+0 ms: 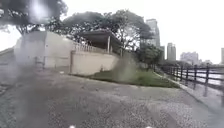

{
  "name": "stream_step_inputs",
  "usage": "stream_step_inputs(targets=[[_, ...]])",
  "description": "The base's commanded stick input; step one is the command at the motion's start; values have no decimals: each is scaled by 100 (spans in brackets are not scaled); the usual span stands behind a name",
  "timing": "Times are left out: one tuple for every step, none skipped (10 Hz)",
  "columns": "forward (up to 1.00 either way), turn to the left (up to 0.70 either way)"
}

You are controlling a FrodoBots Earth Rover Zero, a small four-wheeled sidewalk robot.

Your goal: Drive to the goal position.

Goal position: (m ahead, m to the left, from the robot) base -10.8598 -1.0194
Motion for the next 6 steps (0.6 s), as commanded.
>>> stream_step_inputs(targets=[[0,0],[-92,0],[-100,0],[-100,0],[-100,0],[-100,0]])
